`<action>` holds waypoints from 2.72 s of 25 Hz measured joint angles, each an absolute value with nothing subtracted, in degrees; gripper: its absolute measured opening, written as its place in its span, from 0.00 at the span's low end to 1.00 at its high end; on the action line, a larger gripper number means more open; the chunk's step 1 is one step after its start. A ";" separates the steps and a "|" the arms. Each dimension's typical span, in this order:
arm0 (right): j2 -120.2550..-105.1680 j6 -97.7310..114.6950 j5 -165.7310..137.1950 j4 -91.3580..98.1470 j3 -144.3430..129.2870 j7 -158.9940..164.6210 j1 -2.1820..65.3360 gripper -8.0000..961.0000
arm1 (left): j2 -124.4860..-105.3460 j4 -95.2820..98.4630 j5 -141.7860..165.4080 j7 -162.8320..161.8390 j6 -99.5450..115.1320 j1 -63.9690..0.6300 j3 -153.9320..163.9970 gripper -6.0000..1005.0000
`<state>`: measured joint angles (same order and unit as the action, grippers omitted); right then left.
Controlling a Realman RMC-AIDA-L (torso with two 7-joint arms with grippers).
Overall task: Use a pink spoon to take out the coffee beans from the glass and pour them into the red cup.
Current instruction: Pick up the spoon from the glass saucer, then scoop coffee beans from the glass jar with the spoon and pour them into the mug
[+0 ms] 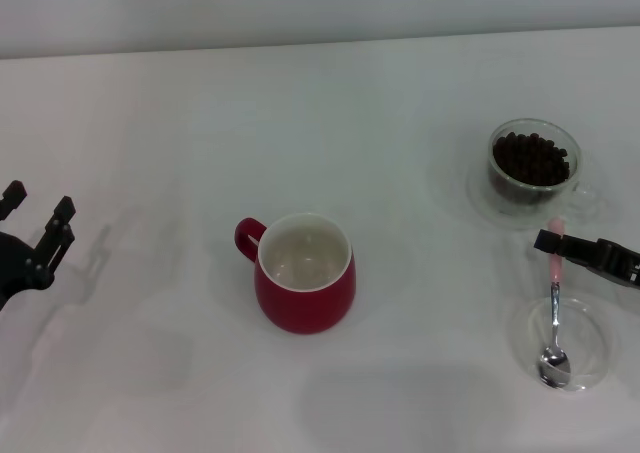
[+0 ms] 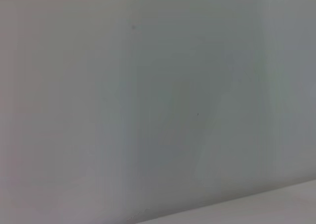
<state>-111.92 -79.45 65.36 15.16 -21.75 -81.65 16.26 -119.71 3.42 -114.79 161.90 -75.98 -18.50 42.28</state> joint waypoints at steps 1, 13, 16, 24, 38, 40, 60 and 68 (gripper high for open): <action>-111.90 -79.46 65.38 15.18 -21.71 -81.65 16.26 0.17 | -119.71 3.42 -114.79 161.89 -76.02 -18.50 42.27 0.57; -111.81 -81.27 65.73 15.56 -21.58 -81.56 16.32 0.16 | -119.71 3.42 -114.79 161.89 -75.91 -18.81 42.27 0.56; -111.56 -81.78 66.32 15.68 -21.44 -81.56 16.33 0.16 | -119.71 3.42 -114.79 161.89 -75.89 -18.81 42.28 0.57; -110.84 -83.71 68.55 17.23 -21.35 -81.05 15.23 0.16 | -119.71 3.43 -114.79 161.89 -75.92 -18.81 42.28 0.57; -110.96 -90.11 70.14 22.36 -17.13 -77.55 14.21 0.16 | -119.71 3.43 -114.79 161.89 -76.18 -18.98 42.28 0.57; -110.98 -90.54 70.60 22.55 -16.98 -77.53 14.57 0.16 | -119.71 3.43 -114.79 161.89 -76.28 -18.98 42.27 0.57; -111.81 -87.32 74.98 26.96 -17.19 -79.12 22.71 0.16 | -119.71 3.43 -114.79 161.89 -76.59 -18.99 42.28 0.56; -111.23 -83.90 75.68 27.70 -16.97 -82.84 25.50 0.16 | -119.70 3.43 -114.79 161.89 -76.90 -18.99 42.28 0.56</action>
